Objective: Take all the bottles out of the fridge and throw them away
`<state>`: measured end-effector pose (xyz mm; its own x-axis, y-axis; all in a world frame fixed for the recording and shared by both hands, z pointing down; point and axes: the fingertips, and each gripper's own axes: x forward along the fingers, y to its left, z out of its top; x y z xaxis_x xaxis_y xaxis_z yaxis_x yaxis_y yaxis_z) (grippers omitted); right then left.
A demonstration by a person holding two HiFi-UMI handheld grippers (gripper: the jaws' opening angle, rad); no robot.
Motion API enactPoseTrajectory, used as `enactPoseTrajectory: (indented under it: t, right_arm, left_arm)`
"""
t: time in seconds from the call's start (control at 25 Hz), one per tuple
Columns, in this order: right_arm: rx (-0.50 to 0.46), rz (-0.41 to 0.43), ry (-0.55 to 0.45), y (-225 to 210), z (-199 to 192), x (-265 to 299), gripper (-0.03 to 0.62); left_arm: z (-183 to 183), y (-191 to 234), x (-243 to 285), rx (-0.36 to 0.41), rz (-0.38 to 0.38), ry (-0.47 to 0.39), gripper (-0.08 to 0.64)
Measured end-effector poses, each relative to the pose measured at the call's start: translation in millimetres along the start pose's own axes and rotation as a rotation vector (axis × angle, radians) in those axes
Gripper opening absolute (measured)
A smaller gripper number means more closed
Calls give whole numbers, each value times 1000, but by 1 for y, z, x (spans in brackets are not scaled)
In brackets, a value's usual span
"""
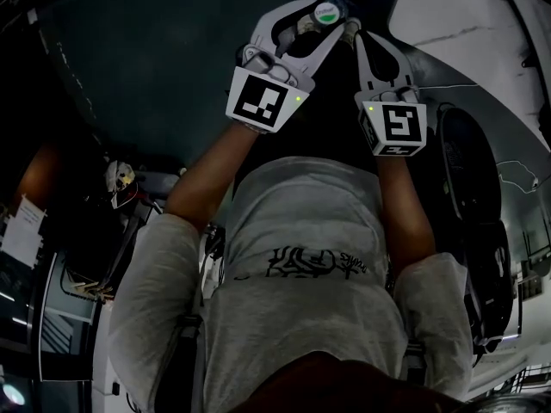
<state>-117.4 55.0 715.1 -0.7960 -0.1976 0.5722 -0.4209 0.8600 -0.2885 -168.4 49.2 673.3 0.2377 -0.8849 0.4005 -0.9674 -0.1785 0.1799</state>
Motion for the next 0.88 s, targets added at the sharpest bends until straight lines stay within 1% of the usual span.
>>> enactPoseTrajectory:
  t: [0.16,0.36,0.68,0.88]
  right_arm:
    - [8,-19,6,-6,-19,9,9]
    - [-4,-30,17,-10,-40,20,9]
    - [8,-47,11,-25,-55,31,9]
    - [22,-57,9,-37,-65,38,9]
  left_arm:
    - [-18,2,5,3,1,16,150]
    - [-36,6,10,6,15,14,150]
    - [-63,8,25,-4,16,17,150]
    - [-80,9,37,-18,21,34,150]
